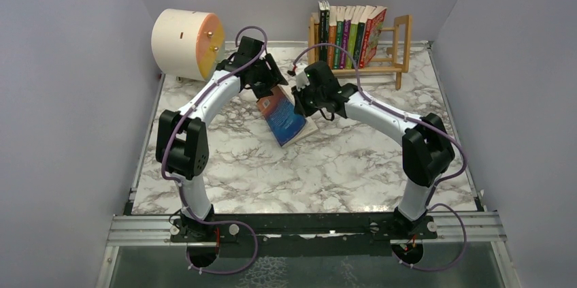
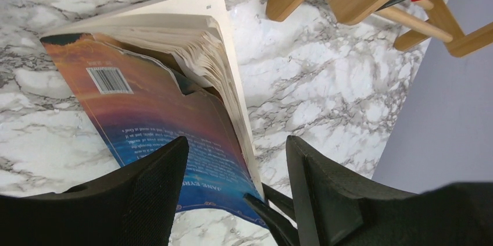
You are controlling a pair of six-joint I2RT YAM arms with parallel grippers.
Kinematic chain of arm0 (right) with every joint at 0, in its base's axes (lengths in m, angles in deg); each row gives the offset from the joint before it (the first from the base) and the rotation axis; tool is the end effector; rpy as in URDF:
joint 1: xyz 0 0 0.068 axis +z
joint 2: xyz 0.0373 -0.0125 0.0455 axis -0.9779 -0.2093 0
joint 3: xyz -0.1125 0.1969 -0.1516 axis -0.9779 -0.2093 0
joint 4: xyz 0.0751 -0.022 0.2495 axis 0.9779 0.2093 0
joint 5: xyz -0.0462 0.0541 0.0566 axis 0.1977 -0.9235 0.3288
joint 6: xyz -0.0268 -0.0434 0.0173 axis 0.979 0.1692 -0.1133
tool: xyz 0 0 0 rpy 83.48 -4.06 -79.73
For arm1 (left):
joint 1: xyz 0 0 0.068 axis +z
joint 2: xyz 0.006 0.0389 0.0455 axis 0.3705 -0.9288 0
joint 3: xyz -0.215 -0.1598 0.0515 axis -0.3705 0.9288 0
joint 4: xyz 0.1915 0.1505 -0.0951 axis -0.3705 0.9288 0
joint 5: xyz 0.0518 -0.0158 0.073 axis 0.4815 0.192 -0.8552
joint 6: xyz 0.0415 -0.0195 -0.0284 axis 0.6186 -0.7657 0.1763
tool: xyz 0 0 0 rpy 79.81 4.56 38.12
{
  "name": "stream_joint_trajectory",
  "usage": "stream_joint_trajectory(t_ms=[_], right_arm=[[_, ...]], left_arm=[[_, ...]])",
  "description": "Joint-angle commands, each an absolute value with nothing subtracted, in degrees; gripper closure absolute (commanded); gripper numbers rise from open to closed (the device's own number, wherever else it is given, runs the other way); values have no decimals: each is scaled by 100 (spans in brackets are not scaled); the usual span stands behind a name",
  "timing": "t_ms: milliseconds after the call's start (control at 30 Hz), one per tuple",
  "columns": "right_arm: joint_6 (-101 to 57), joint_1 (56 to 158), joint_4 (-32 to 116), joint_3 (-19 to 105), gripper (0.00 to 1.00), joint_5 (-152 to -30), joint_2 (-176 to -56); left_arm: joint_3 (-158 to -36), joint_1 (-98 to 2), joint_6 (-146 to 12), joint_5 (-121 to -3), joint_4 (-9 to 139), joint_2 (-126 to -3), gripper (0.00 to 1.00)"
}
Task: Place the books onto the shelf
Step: Pick up the book from the center of the board.
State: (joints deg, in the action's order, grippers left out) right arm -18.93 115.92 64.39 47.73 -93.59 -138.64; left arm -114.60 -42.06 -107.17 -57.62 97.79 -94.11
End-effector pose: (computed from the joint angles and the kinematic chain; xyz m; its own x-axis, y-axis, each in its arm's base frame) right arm 0.3163 0.2554 0.2504 -0.6120 -0.3978 -0.6835 -0.6667 0.7244 0.1754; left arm 0.3889 -0.1521 0.2824 -0.7960 -0.5199 -0.3099 -0.2299 0.7334 -0.6397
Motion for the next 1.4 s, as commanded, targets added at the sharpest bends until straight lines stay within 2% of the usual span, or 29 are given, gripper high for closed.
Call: stream_joint_trajectory(t_ms=[0,367,467,567,700,900,1133,1367], right_arm=[[-1638,11863,6286,4949,99,-8564,-13963],[-1511,12272,5901,4998,99,-7746,-13973],[-1428,12361,5791,5041,99,-7629,-13976],[-1344,12453,5703,5097,99,-7468,-13967],[-1192,12607,5569,5126,99,-7152,-13967],[-1015,12773,5432,5108,99,-6746,-13929],[-733,12988,5299,5183,99,-6227,-13943],[-612,13086,5252,5275,99,-6184,-13998]], left_arm=[[-11612,-4245,-10492,-5636,10069,-9452,44],[-11612,-4363,-10485,-5455,10116,-9637,47],[-11607,-4379,-10501,-5439,10117,-9658,50],[-11621,-4379,-10508,-5438,10121,-9668,57],[-11654,-4374,-10500,-5454,10129,-9679,73],[-11710,-4376,-10456,-5413,10192,-9732,86],[-11752,-4381,-10436,-5334,10271,-9774,86],[-11735,-4384,-10405,-5320,10342,-9836,77]])
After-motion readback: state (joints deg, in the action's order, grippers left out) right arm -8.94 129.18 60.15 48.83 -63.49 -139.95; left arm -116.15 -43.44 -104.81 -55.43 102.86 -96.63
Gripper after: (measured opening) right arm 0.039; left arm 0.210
